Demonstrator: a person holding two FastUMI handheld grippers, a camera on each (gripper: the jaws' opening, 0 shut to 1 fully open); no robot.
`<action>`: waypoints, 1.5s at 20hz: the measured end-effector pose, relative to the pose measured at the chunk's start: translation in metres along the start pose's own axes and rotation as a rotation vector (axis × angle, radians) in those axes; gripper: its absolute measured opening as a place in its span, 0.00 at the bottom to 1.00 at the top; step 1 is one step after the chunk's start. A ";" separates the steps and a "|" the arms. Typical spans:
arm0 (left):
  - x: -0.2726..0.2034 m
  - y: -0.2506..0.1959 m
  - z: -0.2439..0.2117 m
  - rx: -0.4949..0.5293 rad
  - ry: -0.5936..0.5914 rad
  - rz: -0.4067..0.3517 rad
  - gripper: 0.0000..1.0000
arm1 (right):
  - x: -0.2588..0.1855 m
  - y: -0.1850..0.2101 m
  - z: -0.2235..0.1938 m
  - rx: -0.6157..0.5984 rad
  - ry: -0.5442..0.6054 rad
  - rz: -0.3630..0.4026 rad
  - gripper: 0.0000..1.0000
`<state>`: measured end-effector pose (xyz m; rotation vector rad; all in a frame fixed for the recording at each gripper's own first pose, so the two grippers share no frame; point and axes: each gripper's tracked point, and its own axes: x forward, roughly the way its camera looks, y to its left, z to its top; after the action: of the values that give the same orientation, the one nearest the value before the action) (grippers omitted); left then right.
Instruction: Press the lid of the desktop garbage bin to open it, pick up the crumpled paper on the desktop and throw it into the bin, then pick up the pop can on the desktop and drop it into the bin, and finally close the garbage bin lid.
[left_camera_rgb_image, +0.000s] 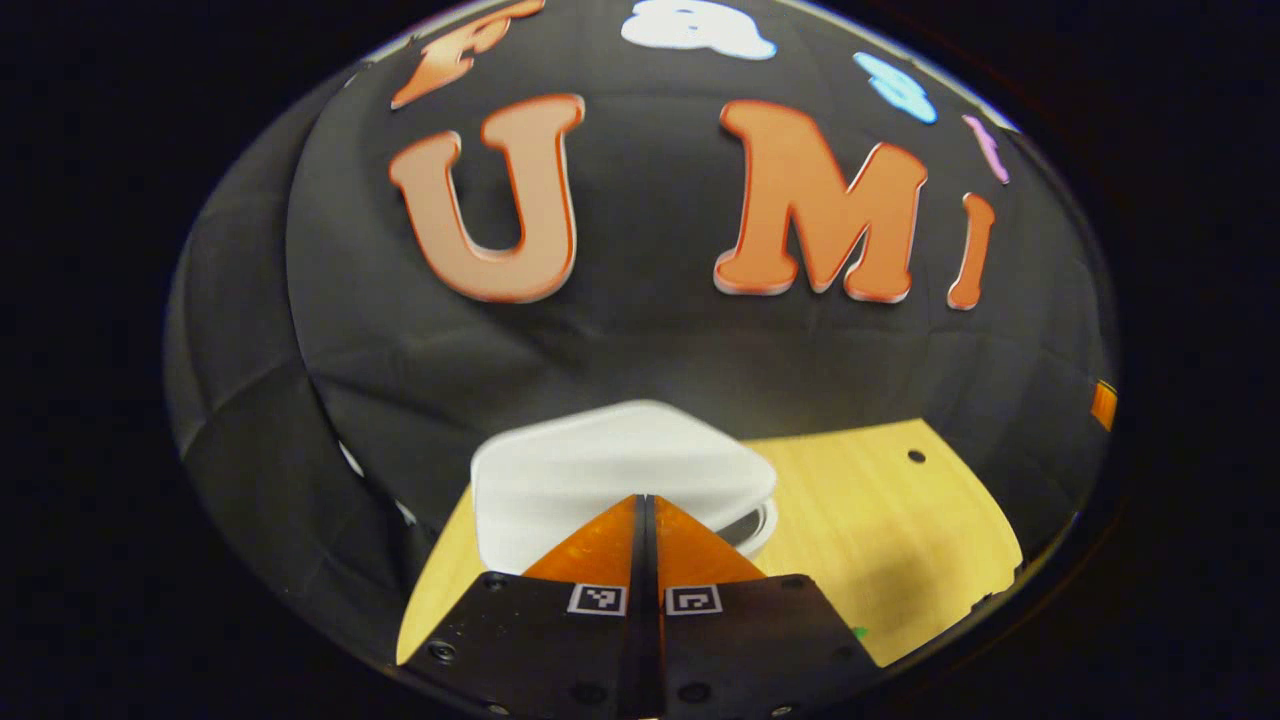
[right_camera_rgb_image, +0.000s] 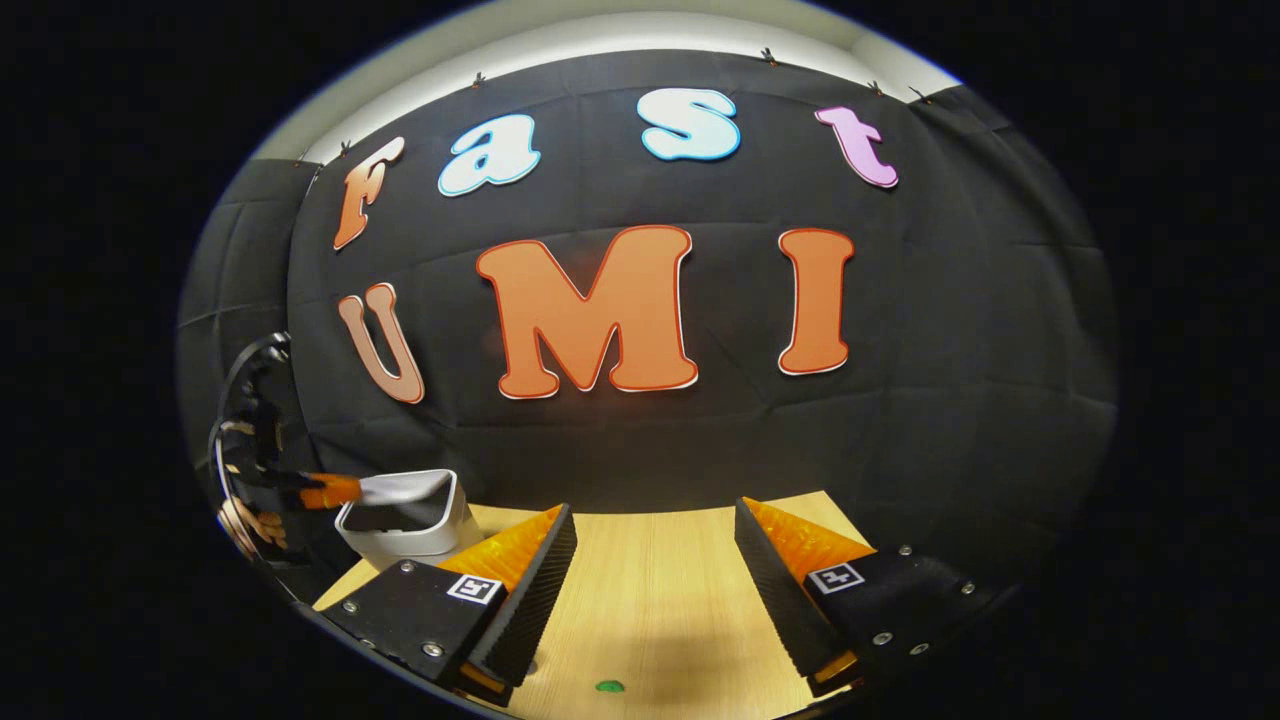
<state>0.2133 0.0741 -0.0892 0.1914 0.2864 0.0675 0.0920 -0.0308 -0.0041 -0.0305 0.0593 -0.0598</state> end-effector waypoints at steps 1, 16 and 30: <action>-0.012 -0.005 0.035 -0.016 -0.114 -0.007 0.00 | -0.003 0.001 0.002 -0.007 -0.008 0.000 0.95; -0.118 -0.012 0.073 -0.079 -0.308 0.025 0.00 | -0.018 0.017 0.012 -0.017 -0.039 0.055 0.95; -0.117 -0.003 0.075 -0.153 -0.337 0.063 0.96 | -0.016 0.021 0.014 -0.042 -0.034 0.063 0.95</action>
<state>0.1227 0.0469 0.0125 0.0571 -0.0611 0.1172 0.0780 -0.0084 0.0103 -0.0719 0.0273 0.0052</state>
